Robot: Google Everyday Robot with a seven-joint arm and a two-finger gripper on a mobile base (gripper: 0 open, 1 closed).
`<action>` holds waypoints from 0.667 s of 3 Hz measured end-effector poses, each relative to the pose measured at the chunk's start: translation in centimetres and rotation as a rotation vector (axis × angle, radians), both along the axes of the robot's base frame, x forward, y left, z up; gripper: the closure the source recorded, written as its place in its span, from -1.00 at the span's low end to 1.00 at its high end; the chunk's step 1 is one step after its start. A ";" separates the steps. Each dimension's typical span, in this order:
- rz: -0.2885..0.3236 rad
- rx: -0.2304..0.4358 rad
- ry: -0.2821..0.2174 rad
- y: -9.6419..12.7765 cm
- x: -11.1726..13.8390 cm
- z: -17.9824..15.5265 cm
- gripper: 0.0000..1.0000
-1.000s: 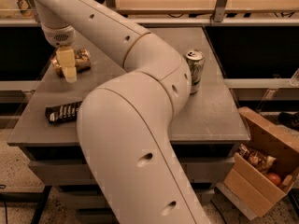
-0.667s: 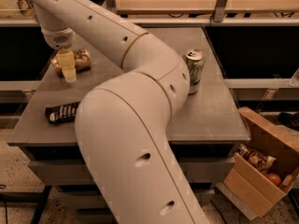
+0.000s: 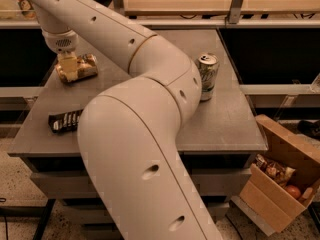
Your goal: Place orange can upright
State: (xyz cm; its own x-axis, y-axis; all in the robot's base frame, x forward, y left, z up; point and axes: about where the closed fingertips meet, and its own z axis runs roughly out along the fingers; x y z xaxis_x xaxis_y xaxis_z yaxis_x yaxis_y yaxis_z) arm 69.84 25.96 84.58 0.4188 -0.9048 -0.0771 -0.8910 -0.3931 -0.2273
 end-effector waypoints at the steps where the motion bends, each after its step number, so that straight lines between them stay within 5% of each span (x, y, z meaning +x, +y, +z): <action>1: 0.006 0.003 0.002 0.2 -0.2 0.0 0.16; 2: 0.015 0.012 0.005 0.3 -0.5 -0.1 0.08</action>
Offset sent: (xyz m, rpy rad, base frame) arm -0.0156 -0.0021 0.0044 0.0046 0.0218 0.0245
